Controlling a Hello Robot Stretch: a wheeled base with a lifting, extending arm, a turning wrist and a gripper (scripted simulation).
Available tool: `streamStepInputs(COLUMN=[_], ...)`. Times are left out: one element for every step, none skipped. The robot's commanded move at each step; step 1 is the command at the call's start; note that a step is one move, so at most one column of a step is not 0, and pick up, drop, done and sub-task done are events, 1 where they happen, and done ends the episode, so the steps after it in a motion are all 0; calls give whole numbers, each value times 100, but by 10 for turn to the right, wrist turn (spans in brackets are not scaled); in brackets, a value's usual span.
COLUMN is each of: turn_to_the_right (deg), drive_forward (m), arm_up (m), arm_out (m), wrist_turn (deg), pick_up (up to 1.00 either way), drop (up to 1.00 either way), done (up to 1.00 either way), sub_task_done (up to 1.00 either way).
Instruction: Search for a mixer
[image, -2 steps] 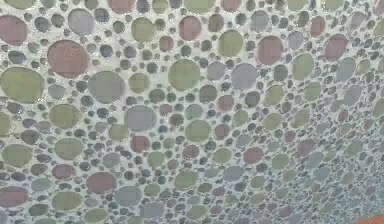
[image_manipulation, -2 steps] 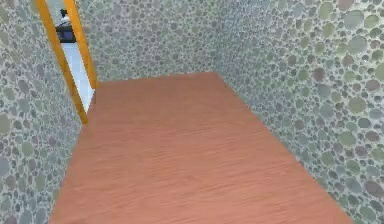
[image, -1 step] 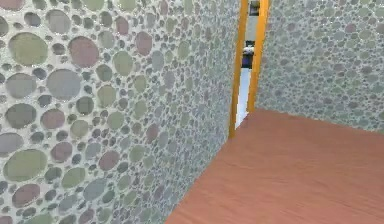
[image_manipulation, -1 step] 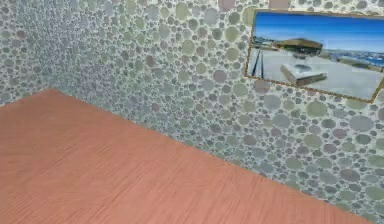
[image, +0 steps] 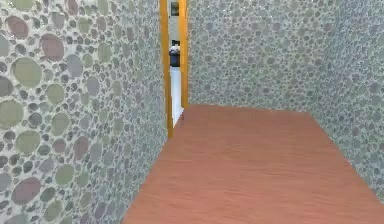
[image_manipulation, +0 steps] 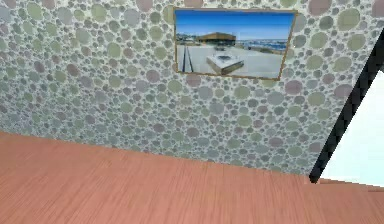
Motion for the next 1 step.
streamStepInputs(turn_to_the_right=[0], drive_forward=[100], arm_up=[0], arm_out=[0], wrist_turn=[0], pick_up=[0], drop=[0], done=[0], sub_task_done=[0])
